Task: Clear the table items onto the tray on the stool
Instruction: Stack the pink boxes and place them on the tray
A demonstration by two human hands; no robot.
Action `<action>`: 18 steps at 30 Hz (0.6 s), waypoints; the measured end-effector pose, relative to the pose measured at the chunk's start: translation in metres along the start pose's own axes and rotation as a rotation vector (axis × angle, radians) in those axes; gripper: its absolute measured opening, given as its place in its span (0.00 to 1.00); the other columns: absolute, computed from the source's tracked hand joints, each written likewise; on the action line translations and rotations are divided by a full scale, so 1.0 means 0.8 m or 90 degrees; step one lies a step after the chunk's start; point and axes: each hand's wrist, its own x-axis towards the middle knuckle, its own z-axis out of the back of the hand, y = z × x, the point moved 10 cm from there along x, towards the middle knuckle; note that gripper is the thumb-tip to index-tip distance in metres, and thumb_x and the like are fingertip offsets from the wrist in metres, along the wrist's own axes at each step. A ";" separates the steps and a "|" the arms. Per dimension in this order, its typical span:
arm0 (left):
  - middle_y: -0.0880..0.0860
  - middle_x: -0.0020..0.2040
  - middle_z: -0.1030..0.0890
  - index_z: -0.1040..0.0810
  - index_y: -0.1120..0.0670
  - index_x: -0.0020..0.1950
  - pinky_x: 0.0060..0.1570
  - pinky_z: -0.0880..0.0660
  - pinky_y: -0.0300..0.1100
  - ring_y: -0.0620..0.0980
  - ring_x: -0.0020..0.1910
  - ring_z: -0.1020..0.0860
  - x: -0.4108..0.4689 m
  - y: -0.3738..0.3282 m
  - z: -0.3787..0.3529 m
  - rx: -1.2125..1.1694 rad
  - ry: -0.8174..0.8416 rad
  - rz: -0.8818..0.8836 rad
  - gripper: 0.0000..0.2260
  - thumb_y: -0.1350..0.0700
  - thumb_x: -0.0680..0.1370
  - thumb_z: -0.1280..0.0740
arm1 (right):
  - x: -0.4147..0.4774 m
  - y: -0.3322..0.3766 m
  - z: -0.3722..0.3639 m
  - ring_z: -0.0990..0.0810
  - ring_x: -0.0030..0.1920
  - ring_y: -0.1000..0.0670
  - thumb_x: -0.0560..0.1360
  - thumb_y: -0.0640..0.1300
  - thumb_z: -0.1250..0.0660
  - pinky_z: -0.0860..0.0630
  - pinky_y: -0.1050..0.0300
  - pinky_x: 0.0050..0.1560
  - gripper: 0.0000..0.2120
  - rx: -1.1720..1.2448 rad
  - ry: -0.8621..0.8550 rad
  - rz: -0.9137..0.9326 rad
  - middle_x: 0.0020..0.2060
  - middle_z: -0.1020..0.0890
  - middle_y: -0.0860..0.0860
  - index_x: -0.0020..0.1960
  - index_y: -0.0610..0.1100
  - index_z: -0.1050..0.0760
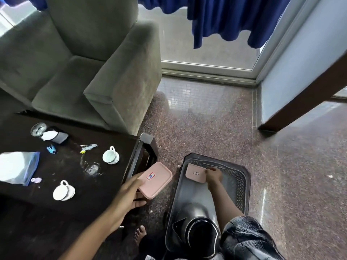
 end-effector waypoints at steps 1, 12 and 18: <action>0.53 0.46 0.22 0.24 0.46 0.54 0.35 0.27 0.39 0.48 0.38 0.25 -0.001 0.000 -0.001 0.001 0.000 0.000 0.10 0.58 0.80 0.42 | 0.000 0.001 0.002 0.27 0.37 0.47 0.70 0.33 0.36 0.28 0.61 0.35 0.10 0.009 0.003 -0.004 0.36 0.24 0.46 0.50 0.38 0.22; 0.50 0.46 0.22 0.26 0.49 0.54 0.34 0.29 0.37 0.45 0.40 0.25 0.015 -0.004 -0.040 0.189 0.036 -0.050 0.05 0.56 0.79 0.39 | -0.198 0.074 -0.021 0.19 0.36 0.50 0.75 0.42 0.36 0.23 0.56 0.40 0.08 0.055 0.455 0.055 0.37 0.16 0.47 0.48 0.40 0.20; 0.54 0.50 0.24 0.28 0.51 0.60 0.34 0.26 0.37 0.45 0.39 0.25 0.032 0.002 -0.074 0.290 0.071 -0.064 0.10 0.55 0.80 0.40 | -0.226 0.052 -0.005 0.24 0.26 0.54 0.70 0.32 0.31 0.23 0.64 0.28 0.06 0.066 0.416 0.056 0.28 0.19 0.48 0.38 0.40 0.20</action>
